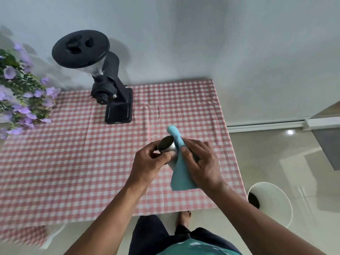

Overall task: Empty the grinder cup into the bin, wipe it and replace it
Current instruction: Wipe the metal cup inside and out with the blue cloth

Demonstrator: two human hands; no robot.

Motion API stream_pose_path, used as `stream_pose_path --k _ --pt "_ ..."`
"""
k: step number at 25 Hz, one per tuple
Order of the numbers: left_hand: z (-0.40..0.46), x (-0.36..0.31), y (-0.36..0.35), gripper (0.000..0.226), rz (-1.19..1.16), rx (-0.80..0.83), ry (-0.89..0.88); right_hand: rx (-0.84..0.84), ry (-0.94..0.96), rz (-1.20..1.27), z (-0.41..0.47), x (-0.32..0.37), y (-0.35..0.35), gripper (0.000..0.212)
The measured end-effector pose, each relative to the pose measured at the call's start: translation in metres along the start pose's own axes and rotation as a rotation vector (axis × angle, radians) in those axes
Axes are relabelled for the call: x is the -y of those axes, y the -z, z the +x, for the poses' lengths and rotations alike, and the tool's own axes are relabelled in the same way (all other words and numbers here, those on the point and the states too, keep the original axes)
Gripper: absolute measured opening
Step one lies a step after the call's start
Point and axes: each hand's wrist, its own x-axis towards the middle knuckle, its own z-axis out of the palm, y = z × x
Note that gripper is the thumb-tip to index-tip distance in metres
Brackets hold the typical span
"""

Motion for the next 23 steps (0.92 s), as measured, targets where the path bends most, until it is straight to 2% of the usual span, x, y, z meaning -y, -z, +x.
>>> stream_pose_path --k 2,5,7,8,12,14,17,18,21,23 --pt "0.000 -0.005 0.002 0.041 -0.018 0.017 -0.017 0.001 -0.108 0.076 0.006 -0.001 0.007 0.033" --pt "0.002 -0.007 0.000 0.026 -0.051 -0.010 0.007 -0.020 0.047 0.035 -0.013 0.004 0.010 0.032" --pt "0.002 -0.010 -0.005 0.025 -0.046 0.005 0.025 -0.027 0.164 -0.017 -0.020 0.010 0.006 0.032" --pt "0.003 -0.012 -0.006 0.025 -0.058 0.013 0.032 -0.038 0.161 -0.007 -0.015 0.012 0.004 0.032" --pt "0.006 -0.020 0.003 0.042 -0.167 0.026 0.023 -0.042 -0.070 0.131 0.006 0.003 0.013 0.030" --pt "0.003 -0.018 0.002 0.044 -0.170 0.014 0.034 -0.052 0.001 0.055 -0.007 0.001 0.015 0.030" --pt "-0.003 -0.012 -0.003 0.038 -0.148 0.053 0.028 -0.078 0.210 -0.064 -0.015 0.006 0.009 0.028" --pt "-0.004 -0.013 -0.003 0.041 -0.160 0.067 0.021 -0.065 0.186 -0.028 -0.008 0.009 0.008 0.029" --pt "-0.003 -0.024 0.004 0.048 -0.177 0.082 -0.004 0.065 -0.135 0.307 0.014 0.011 0.018 0.032" --pt "-0.001 -0.029 0.008 0.049 -0.193 0.069 -0.018 0.128 -0.248 0.483 0.007 0.009 0.024 0.032"
